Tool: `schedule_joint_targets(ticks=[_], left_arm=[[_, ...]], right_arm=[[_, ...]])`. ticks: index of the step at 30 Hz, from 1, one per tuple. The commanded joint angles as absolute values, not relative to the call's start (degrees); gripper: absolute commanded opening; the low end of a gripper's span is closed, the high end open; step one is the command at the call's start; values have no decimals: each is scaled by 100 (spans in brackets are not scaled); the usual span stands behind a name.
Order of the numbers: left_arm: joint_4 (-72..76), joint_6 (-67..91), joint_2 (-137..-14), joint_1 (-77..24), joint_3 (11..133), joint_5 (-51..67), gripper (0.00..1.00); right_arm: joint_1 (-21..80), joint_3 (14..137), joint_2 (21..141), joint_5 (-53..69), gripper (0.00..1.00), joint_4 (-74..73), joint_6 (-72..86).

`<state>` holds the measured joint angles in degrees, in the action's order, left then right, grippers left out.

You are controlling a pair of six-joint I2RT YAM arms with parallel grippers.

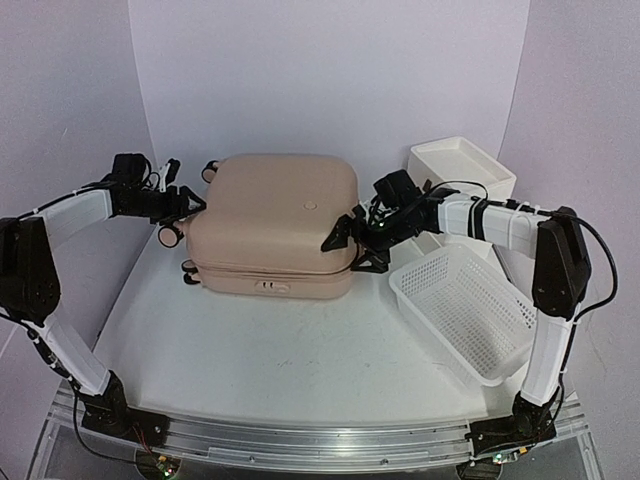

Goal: Open, take out, and arrange the luggage

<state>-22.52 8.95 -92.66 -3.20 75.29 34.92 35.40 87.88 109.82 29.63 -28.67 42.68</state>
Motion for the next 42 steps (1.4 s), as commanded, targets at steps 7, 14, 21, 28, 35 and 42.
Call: schedule_joint_targets(ticks=[7,14,21,28,35,42], left_arm=[[-3021,1323,-8303,-1348,6051,3811,68],[-2233,2131,-8354,-2697,6009,3768,67],[-1764,2395,-8499,-3322,6255,3636,67],[-2334,1725,-7867,-3314,6228,3263,77],[-2780,1571,-7083,-2615,5927,2871,87],[-2529,1626,-7331,-2447,5843,3401,85]], right_arm=[[2810,9358,11450,2544,98,-2162,4284],[2746,10044,11750,2454,98,-2878,3131],[2735,10418,11655,1948,98,-3792,2366],[2813,10127,10892,1370,98,-4827,1322],[3554,9834,10131,635,98,-5116,719],[4070,9748,10028,1033,98,-4832,1496]])
